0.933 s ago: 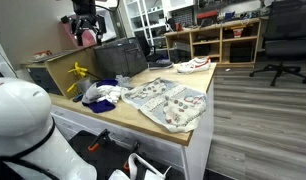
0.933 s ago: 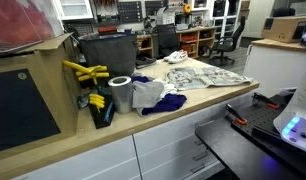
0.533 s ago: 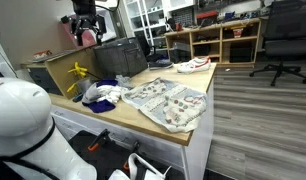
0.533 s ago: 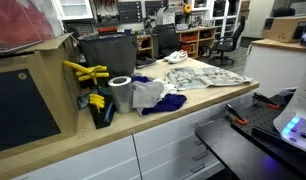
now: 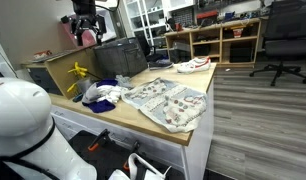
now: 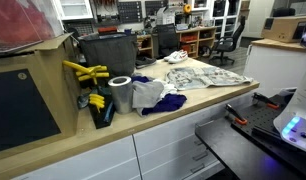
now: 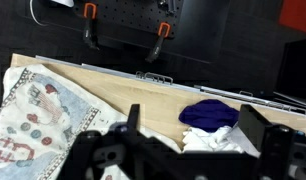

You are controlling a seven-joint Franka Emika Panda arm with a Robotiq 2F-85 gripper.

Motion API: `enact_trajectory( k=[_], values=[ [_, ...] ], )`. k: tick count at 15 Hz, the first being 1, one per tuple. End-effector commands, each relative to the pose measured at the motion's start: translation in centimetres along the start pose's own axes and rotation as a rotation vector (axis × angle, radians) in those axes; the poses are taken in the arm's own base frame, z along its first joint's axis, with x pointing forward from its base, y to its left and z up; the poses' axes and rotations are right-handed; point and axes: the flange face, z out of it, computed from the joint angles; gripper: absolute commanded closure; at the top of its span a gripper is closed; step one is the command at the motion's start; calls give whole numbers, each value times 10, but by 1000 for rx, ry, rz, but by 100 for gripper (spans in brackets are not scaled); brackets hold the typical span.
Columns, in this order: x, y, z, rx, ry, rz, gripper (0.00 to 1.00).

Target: Fold the towel from left to right then move it to the left.

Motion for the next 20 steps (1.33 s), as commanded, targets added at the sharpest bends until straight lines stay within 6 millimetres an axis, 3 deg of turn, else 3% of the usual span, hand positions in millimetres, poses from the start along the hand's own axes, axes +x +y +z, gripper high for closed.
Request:
enact_trajectory(
  k=[1,5,10,14,20],
  values=[
    [0,0,0,0,-1,0,0],
    [1,1,0,4,-10,2,0],
    [27,16,3,13,-2,31,0],
    [62,32,9,16,-15,59,0],
    [132,56,14,19,5,117,0]
  ],
)
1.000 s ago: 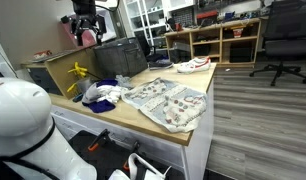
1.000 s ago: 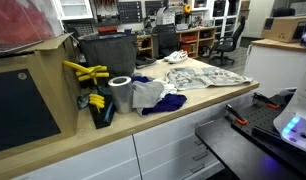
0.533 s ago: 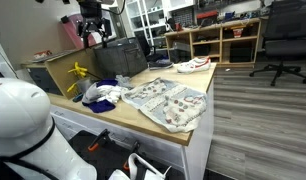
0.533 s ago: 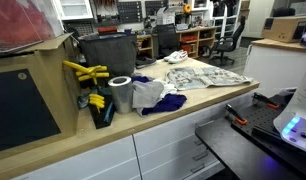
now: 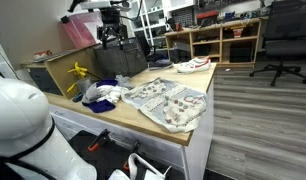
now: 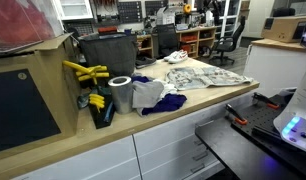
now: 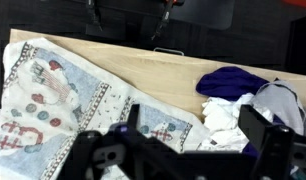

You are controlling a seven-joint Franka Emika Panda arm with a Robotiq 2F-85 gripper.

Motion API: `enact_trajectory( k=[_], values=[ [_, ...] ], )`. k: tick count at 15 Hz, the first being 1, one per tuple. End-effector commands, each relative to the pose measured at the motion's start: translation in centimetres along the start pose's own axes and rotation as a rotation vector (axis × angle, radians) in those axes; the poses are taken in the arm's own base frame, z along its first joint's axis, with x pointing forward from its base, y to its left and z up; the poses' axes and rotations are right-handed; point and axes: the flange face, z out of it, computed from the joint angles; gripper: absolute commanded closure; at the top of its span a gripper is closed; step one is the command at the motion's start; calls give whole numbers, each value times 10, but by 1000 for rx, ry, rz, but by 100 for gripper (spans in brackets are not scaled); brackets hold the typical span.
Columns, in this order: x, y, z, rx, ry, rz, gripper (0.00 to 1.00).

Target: Fold the towel from left to right then move it to the left.

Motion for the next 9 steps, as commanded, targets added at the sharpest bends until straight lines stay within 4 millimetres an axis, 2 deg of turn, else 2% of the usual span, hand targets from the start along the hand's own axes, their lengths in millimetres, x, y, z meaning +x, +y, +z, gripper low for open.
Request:
enact_trajectory(
  k=[1,5,9],
  values=[
    [48,9,-2,-4,20,37,0],
    [95,3,12,-23,56,46,0],
    [140,-13,44,-54,79,75,0]
  ],
)
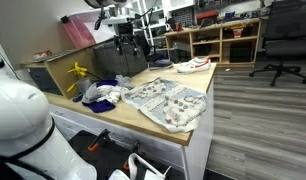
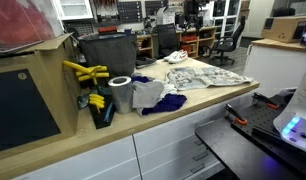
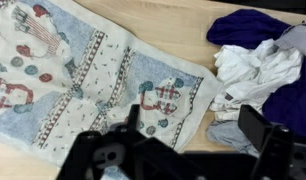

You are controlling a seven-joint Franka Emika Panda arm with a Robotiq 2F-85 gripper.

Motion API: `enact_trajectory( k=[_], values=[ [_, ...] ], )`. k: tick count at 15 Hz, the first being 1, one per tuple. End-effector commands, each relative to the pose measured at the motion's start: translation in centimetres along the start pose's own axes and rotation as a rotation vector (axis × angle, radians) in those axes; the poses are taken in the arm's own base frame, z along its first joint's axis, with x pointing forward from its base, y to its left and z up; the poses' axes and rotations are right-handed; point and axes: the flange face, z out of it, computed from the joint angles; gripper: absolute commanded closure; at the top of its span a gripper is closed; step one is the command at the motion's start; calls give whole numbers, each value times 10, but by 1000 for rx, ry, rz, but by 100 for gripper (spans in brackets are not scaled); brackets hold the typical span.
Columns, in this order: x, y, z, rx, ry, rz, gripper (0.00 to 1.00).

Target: Fold the towel from left to right then move it to the left.

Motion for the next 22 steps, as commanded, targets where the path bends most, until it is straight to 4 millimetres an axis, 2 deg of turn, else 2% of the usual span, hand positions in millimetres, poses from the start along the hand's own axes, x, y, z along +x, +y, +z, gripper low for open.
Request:
enact_trajectory(
  k=[1,6,10,15,22],
  values=[
    [39,-18,25,-36,12,32,0],
    [80,-38,70,-102,12,55,0],
    [108,-52,97,-144,8,75,0],
    [137,-63,120,-166,1,103,0],
    [165,-64,145,-177,1,126,0]
  ],
)
